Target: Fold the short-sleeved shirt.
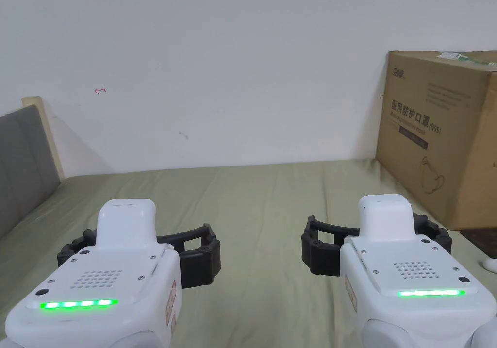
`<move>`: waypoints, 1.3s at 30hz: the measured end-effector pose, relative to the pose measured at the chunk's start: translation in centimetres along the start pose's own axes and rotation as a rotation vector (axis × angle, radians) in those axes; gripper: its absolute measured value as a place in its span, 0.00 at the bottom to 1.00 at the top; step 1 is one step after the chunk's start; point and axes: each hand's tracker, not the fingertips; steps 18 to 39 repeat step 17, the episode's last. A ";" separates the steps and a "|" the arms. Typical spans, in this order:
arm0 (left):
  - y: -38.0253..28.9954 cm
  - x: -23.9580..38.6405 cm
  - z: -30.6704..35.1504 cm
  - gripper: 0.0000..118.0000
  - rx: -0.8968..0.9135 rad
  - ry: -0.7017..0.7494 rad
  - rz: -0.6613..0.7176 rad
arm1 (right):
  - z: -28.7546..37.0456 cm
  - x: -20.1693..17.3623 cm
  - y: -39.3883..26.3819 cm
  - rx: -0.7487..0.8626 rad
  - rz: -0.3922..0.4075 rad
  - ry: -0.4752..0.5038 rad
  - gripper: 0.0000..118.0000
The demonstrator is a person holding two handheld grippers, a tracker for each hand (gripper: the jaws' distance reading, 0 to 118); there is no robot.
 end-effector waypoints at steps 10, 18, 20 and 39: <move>-0.8 0.5 -0.2 1.00 -0.010 0.025 -0.027 | -0.2 0.0 -0.4 -0.017 -0.010 0.002 1.00; -0.8 0.1 -0.2 1.00 -0.013 0.012 -0.004 | -0.3 0.1 -0.4 -0.014 -0.018 -0.002 1.00; -0.8 0.1 -0.2 1.00 -0.013 0.012 -0.004 | -0.3 0.1 -0.4 -0.014 -0.018 -0.002 1.00; -0.8 0.1 -0.2 1.00 -0.013 0.012 -0.004 | -0.3 0.1 -0.4 -0.014 -0.018 -0.002 1.00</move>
